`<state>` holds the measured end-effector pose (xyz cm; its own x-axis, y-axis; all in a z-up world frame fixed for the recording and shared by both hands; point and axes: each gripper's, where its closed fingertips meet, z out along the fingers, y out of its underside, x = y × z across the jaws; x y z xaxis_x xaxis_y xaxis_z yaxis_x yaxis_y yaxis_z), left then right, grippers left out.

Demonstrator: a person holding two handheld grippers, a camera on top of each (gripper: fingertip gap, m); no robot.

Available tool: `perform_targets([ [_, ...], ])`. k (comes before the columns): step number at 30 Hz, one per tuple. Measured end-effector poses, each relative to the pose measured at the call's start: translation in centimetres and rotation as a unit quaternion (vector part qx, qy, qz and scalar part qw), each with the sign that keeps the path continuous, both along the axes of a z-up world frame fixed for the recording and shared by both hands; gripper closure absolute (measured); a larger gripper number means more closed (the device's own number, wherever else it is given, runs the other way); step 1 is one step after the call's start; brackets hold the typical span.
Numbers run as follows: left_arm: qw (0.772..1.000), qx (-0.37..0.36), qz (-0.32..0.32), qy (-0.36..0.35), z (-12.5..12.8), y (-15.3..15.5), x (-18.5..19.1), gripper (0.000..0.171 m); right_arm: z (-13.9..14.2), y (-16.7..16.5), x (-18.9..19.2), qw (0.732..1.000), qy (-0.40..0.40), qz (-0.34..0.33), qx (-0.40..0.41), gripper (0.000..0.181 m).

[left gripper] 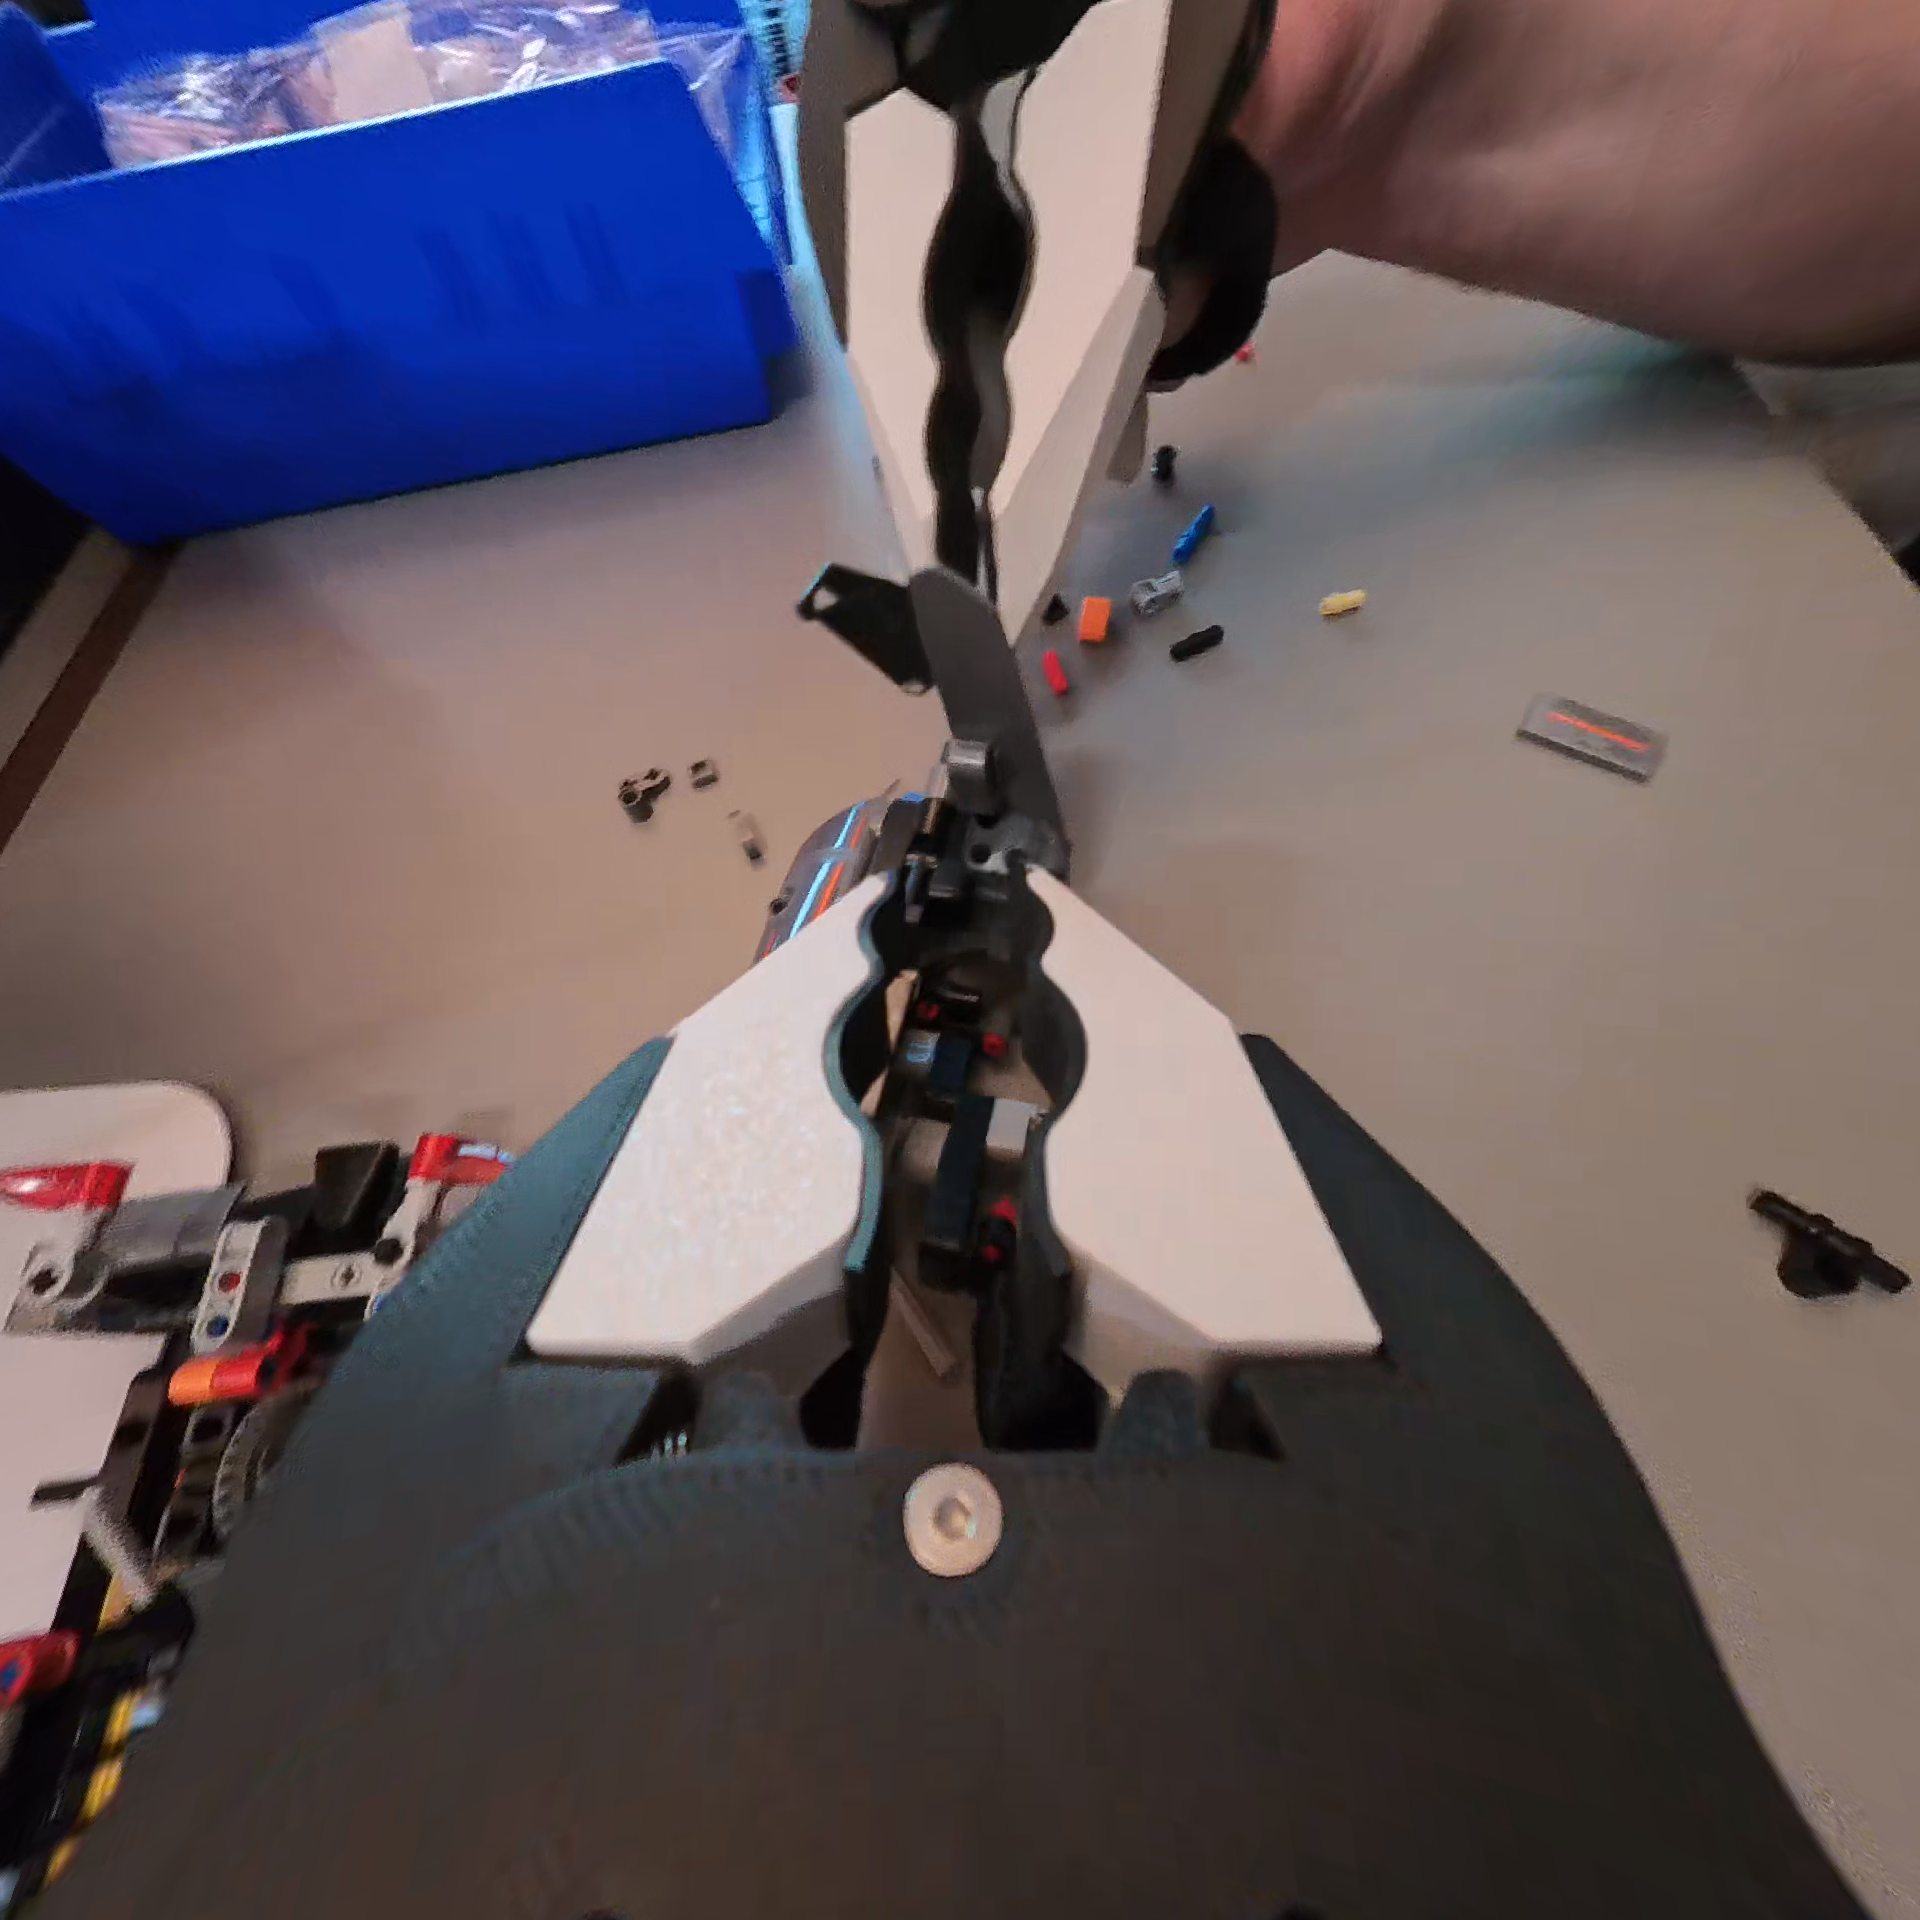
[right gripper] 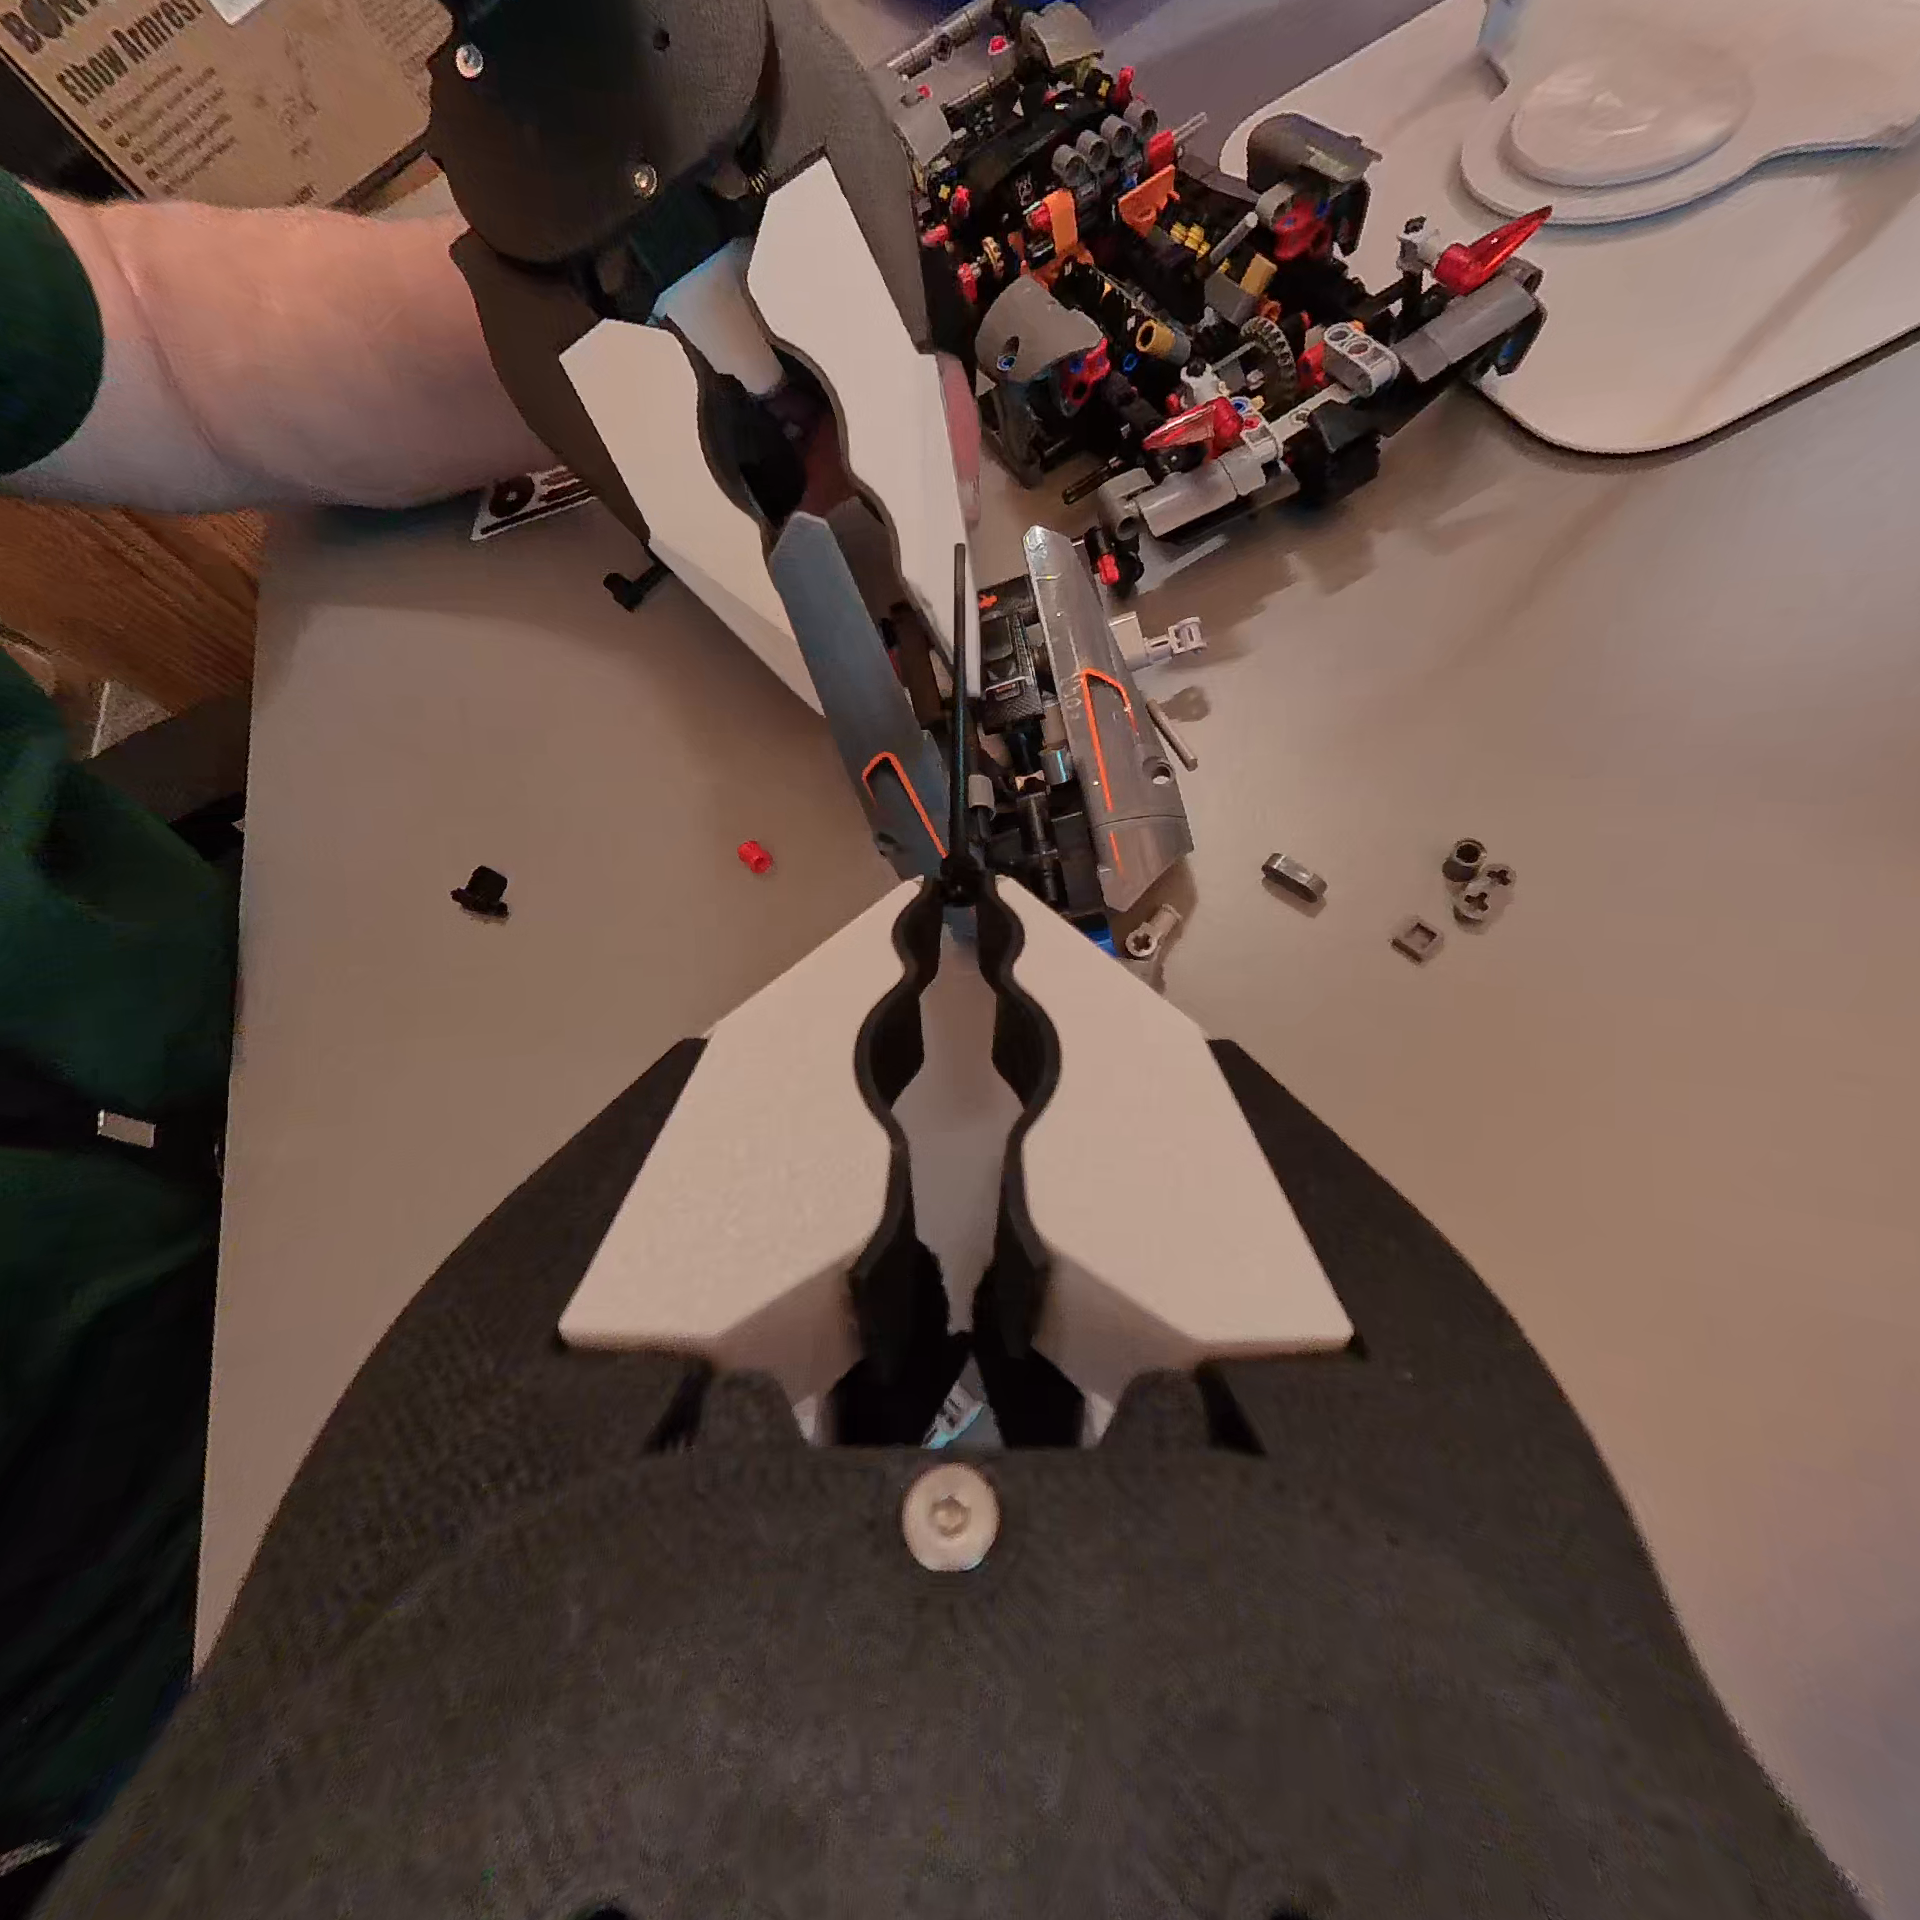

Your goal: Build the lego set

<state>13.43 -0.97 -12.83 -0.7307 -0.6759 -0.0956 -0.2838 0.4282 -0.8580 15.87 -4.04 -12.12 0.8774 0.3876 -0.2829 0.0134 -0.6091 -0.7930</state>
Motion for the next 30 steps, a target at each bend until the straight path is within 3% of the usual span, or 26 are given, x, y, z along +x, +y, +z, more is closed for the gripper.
perform_targets([
  [12,0.999,0.018,-0.046,-0.004,-0.8,-0.5,0.5,0.155,-1.0,-0.2,0.0,1.0,0.004,-0.02,-0.011,0.177],
  [17,0.999,0.013,-0.043,-0.025,0.2,-0.5,1.1,0.158,-1.3,-0.1,0.0,1.0,0.009,-0.025,-0.012,0.177],
  [30,0.998,-0.005,-0.054,-0.015,-0.5,-1.0,1.5,0.167,-1.1,0.5,0.1,1.0,-0.022,-0.012,-0.017,0.177],
])
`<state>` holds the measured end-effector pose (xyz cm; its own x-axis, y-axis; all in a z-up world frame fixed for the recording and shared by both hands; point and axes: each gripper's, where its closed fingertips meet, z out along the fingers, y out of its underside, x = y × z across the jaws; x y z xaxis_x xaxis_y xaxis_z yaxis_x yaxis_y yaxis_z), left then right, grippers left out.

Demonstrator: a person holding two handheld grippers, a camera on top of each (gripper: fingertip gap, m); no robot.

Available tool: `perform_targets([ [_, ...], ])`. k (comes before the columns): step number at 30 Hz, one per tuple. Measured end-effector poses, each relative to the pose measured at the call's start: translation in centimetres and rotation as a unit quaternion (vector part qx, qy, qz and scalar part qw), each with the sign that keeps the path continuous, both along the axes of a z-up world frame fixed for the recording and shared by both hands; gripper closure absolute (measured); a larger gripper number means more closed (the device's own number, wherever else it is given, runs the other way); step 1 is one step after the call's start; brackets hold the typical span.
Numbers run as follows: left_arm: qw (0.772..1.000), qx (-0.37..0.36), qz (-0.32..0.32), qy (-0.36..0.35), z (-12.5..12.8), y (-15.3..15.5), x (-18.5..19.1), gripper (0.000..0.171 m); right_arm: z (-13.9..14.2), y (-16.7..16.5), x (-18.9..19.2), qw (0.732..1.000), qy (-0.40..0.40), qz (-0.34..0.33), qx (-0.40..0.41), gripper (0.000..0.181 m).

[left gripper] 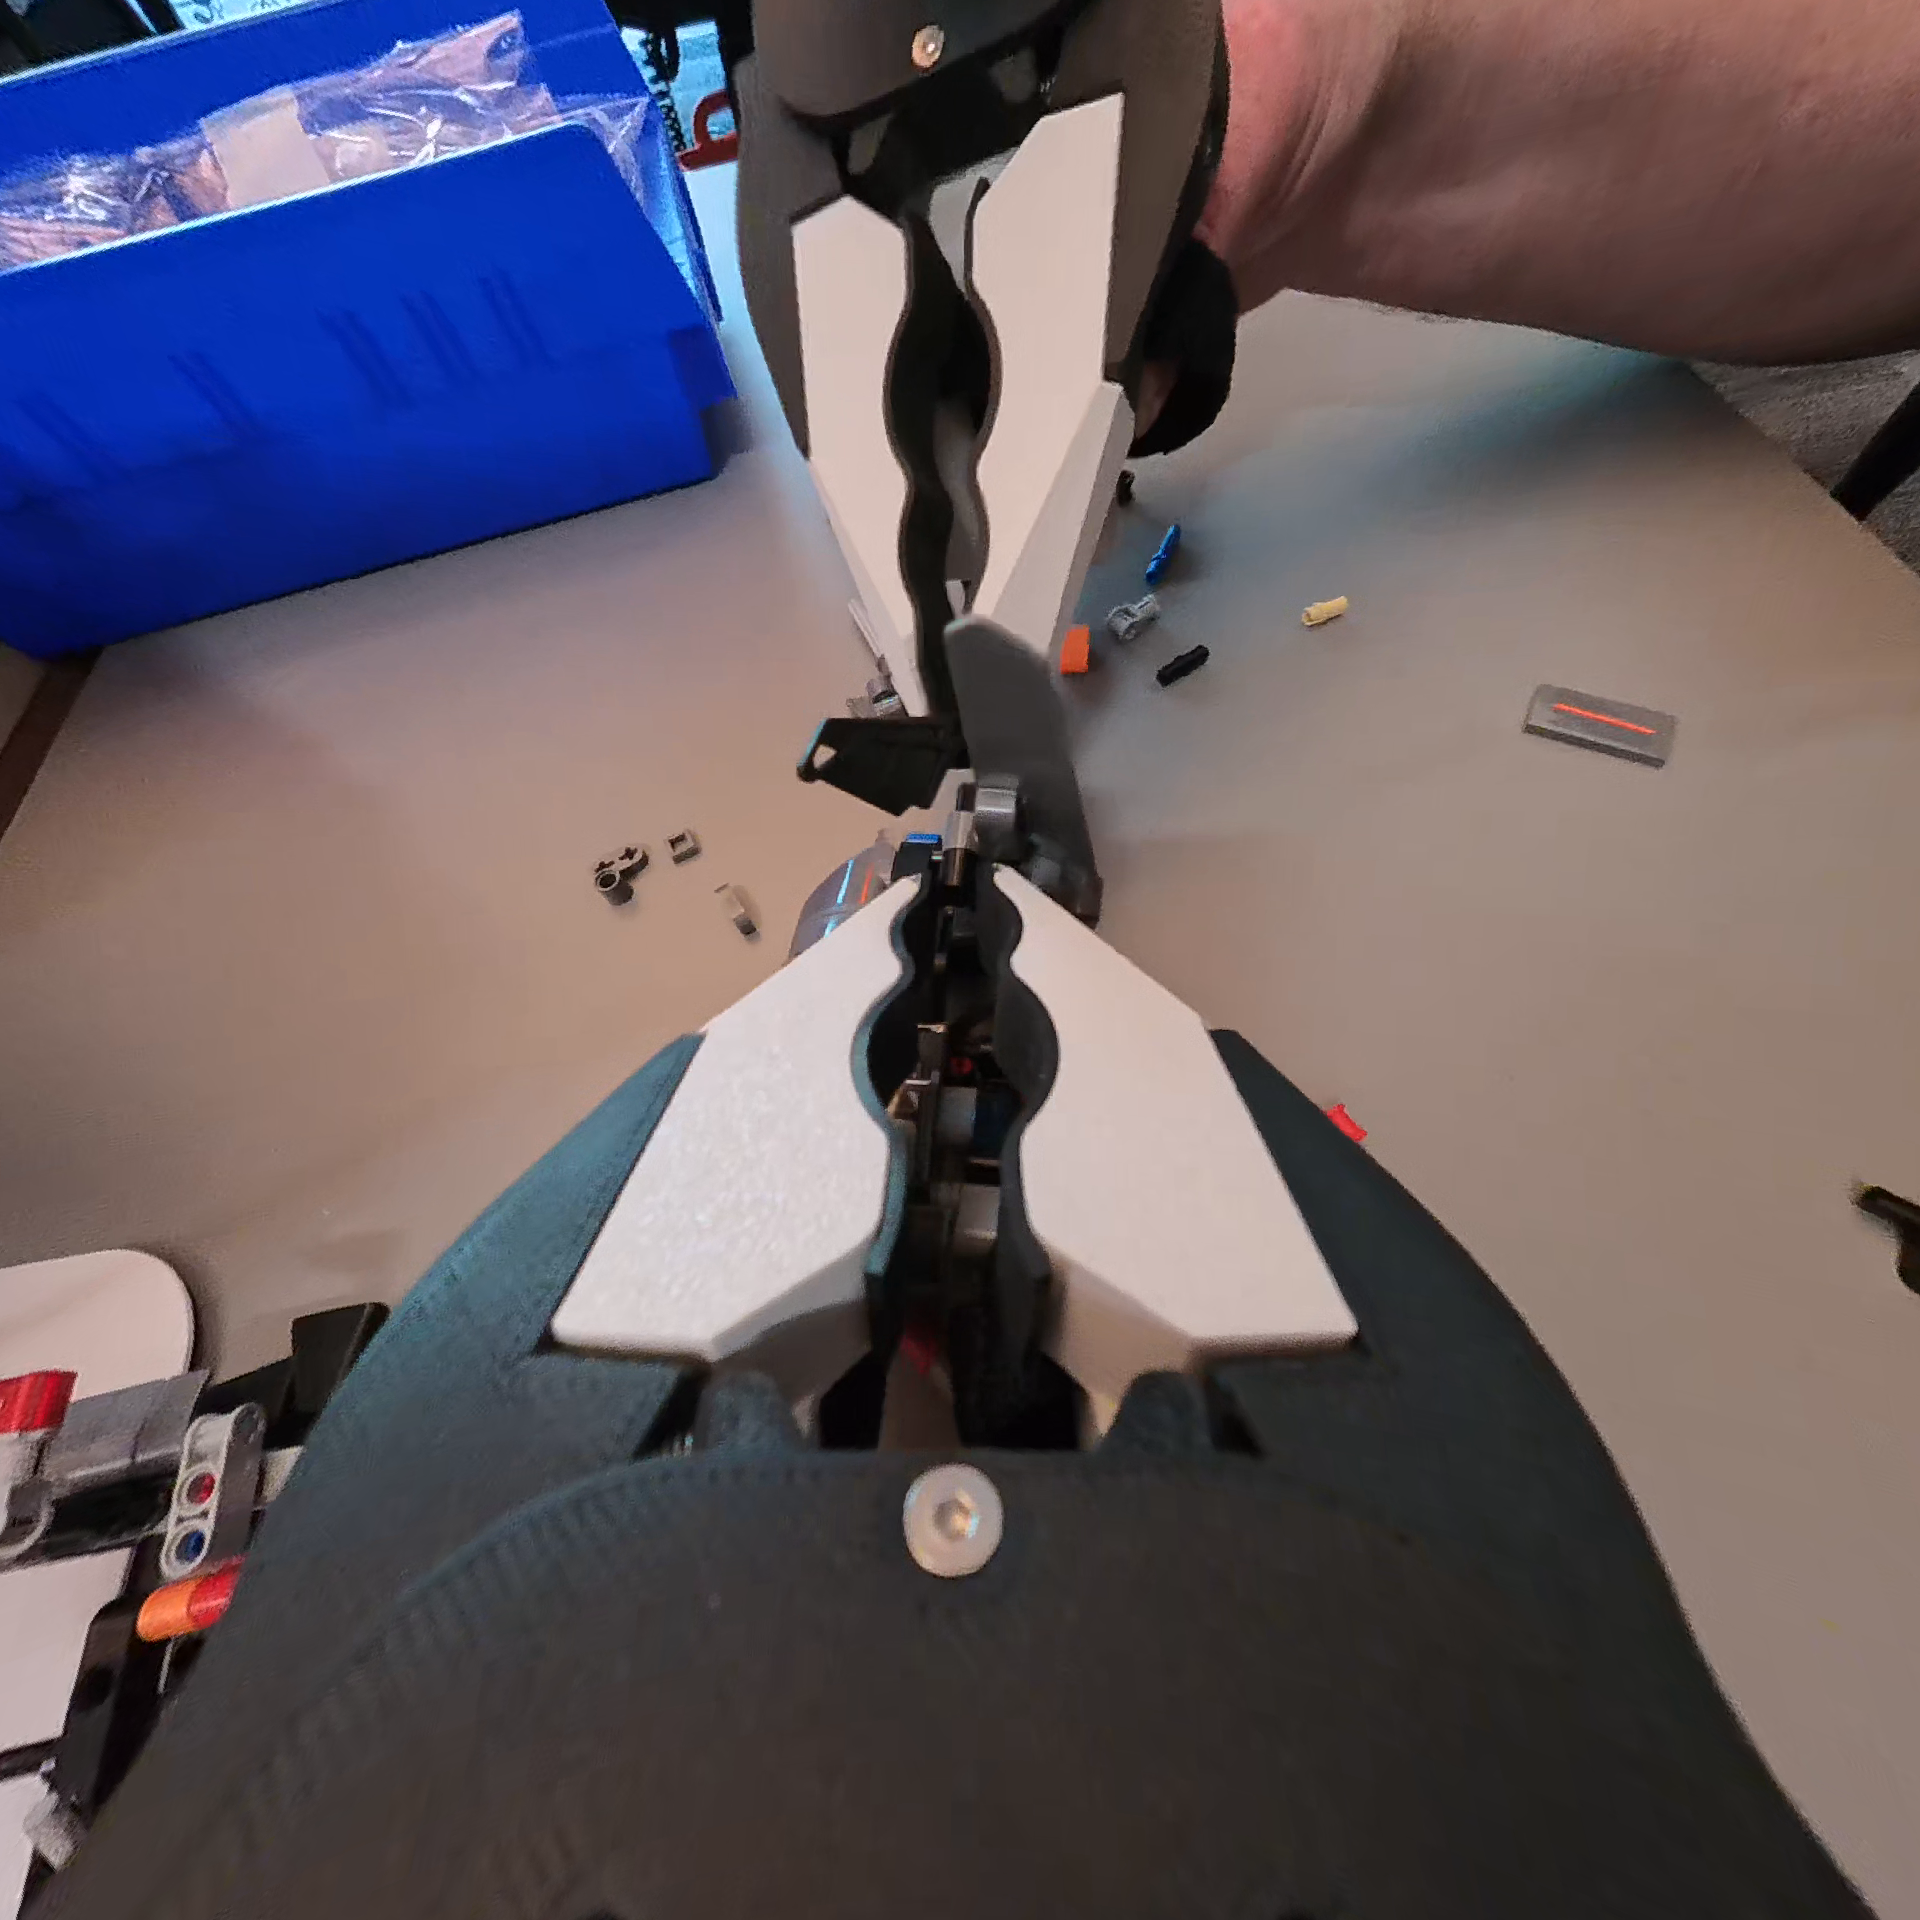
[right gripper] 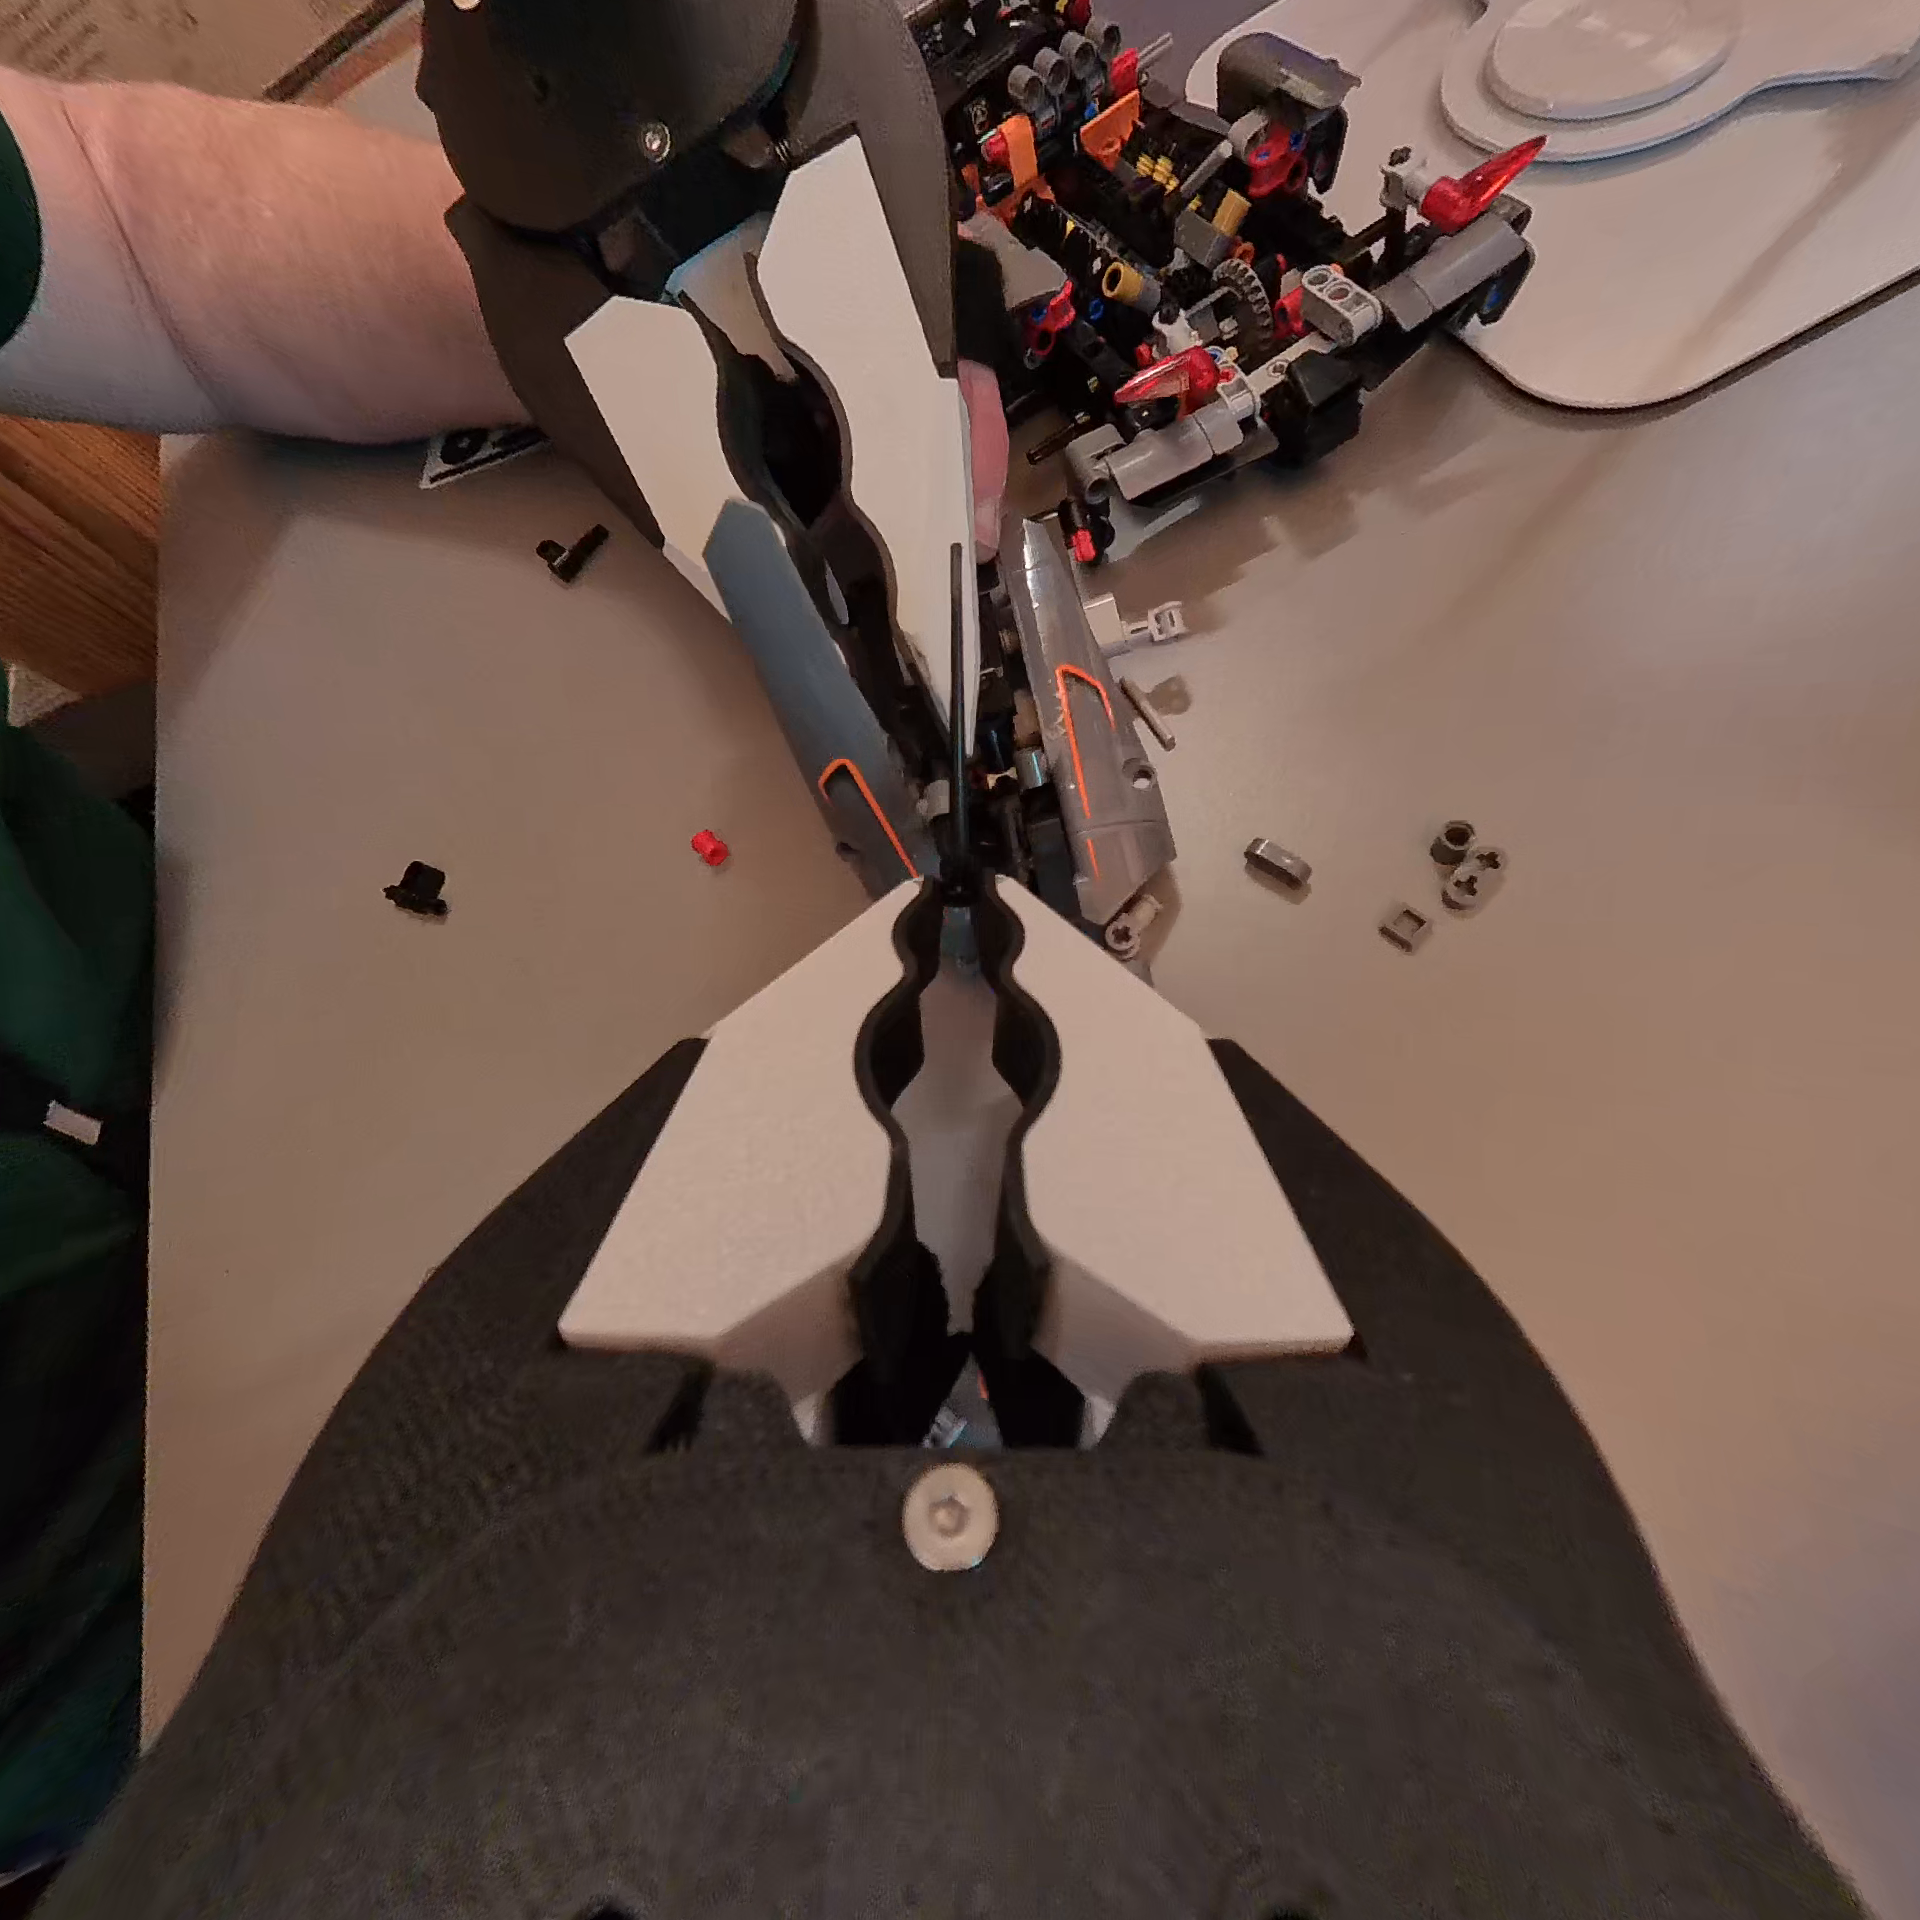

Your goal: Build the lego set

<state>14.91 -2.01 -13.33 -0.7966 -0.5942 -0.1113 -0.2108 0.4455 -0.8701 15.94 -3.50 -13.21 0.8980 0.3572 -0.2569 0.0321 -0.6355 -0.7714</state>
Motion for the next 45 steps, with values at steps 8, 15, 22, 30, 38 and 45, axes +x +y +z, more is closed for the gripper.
perform_targets([
  [8,1.0,-0.01,-0.005,0.013,-0.01,-0.19,0.04,0.167,-0.56,0.01,0.2,0.997,-0.065,0.018,-0.03,0.177],
  [15,1.0,-0.02,-0.009,0.022,0.0,-0.3,-0.02,0.167,-0.27,-0.1,0.1,0.995,-0.096,0.027,-0.025,0.177],
  [22,0.999,-0.015,-0.015,0.026,-0.02,-0.55,0.19,0.167,-0.52,-0.38,-0.1,0.987,-0.149,0.044,-0.042,0.177],
  [30,0.999,-0.013,-0.019,0.026,-0.05,-0.65,0.16,0.167,-0.5,-0.54,-0.11,0.98,-0.18,0.053,-0.068,0.177],
  [38,0.999,-0.011,-0.02,0.024,-0.06,-0.68,0.18,0.167,-0.79,-0.58,0.1,0.971,-0.205,0.065,-0.102,0.177],
  [45,0.999,-0.008,-0.023,0.024,-0.1,-0.77,0.13,0.167,-0.66,-0.78,-0.14,0.967,-0.213,0.078,-0.117,0.177],
])
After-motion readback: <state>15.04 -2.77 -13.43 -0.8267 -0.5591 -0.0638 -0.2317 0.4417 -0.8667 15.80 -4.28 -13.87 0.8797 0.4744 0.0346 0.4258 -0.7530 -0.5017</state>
